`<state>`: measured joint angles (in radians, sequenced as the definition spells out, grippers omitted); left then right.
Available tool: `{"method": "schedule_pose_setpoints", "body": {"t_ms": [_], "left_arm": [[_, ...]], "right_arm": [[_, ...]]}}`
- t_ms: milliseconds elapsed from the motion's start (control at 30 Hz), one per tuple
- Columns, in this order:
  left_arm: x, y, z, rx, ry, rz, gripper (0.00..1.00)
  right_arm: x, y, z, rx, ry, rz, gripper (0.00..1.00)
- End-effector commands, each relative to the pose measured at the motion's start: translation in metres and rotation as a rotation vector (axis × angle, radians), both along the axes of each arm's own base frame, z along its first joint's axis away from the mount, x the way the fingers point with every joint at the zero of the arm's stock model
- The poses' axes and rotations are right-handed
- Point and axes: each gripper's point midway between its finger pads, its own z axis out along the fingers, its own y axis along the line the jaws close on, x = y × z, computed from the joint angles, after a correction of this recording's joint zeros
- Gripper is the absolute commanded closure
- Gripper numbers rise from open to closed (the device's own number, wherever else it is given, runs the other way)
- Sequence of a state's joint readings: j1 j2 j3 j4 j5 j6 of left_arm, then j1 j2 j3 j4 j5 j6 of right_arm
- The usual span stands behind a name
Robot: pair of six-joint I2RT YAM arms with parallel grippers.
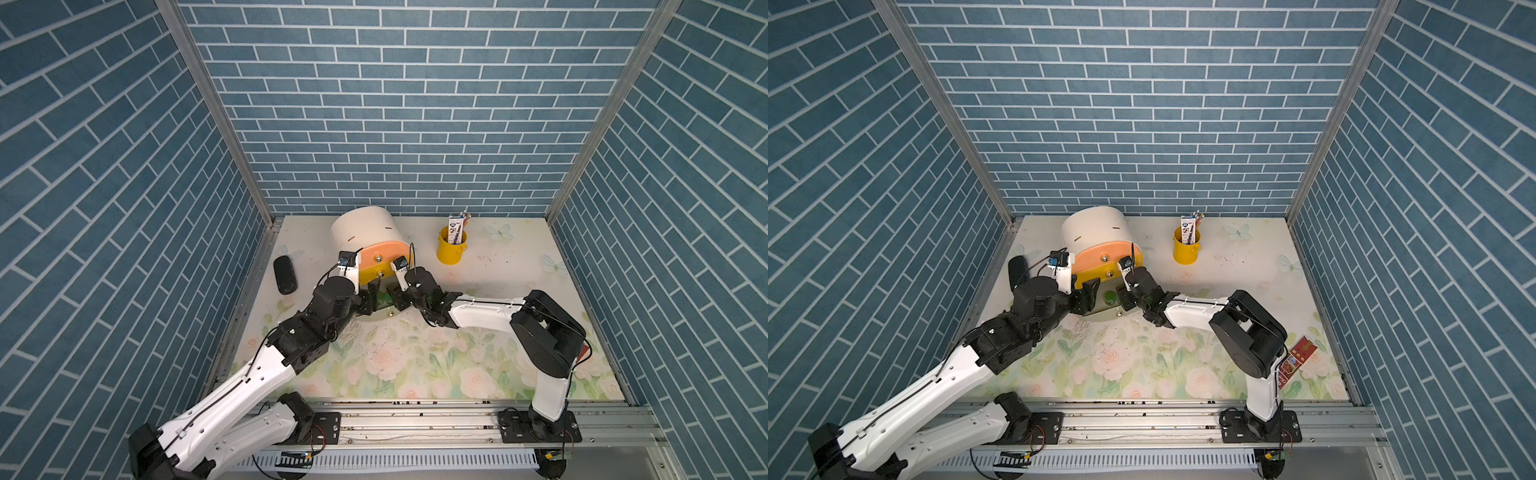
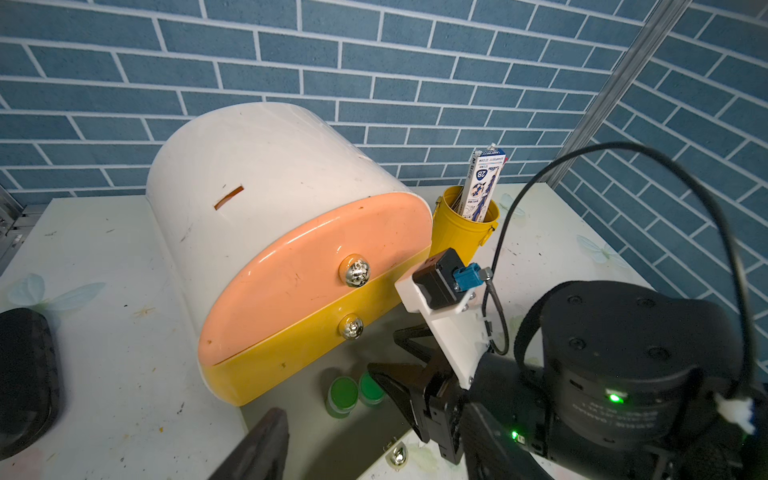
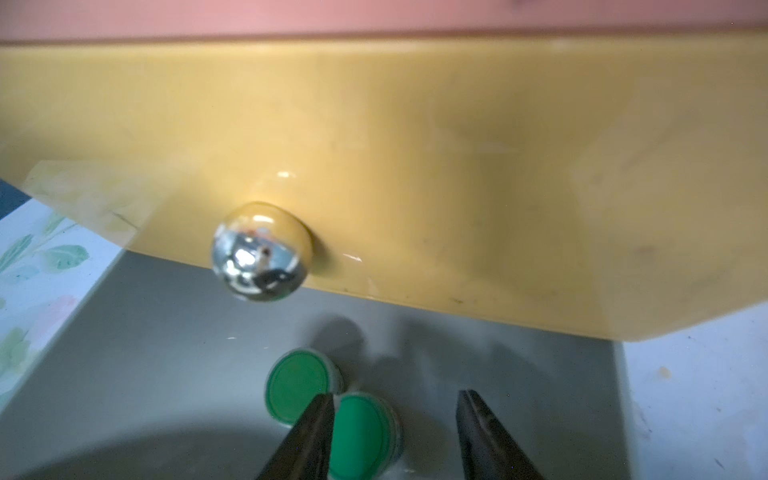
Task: Put the paint cans in the drawer according to color
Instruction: Place the paint can in the drawer, then close the drawer in the storage box.
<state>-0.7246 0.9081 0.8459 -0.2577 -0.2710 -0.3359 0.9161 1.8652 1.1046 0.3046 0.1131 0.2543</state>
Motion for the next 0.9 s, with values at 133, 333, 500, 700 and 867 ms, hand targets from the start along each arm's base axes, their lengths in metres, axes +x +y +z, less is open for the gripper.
{"method": "schedule_pose_setpoints", "body": {"t_ms": [133,333,500,700,867], "left_arm": [[0.011,-0.001,0.016,0.028,-0.014,0.024,0.24],[0.038,-0.002,0.040,0.052,-0.034,0.031,0.18],[0.077,0.006,0.063,0.021,-0.036,0.020,0.12],[0.125,0.022,0.085,-0.044,-0.026,0.003,0.08],[0.166,0.039,0.088,-0.077,0.005,0.010,0.07]], "right_arm": [[-0.011,-0.012,0.074,0.088,-0.083,0.003,0.48],[-0.031,-0.034,0.090,0.120,-0.088,0.002,0.48],[-0.056,-0.047,0.088,0.133,-0.084,0.008,0.48],[-0.085,-0.061,0.069,0.133,-0.063,0.000,0.48],[-0.105,-0.067,0.046,0.155,-0.023,-0.002,0.48]]}}
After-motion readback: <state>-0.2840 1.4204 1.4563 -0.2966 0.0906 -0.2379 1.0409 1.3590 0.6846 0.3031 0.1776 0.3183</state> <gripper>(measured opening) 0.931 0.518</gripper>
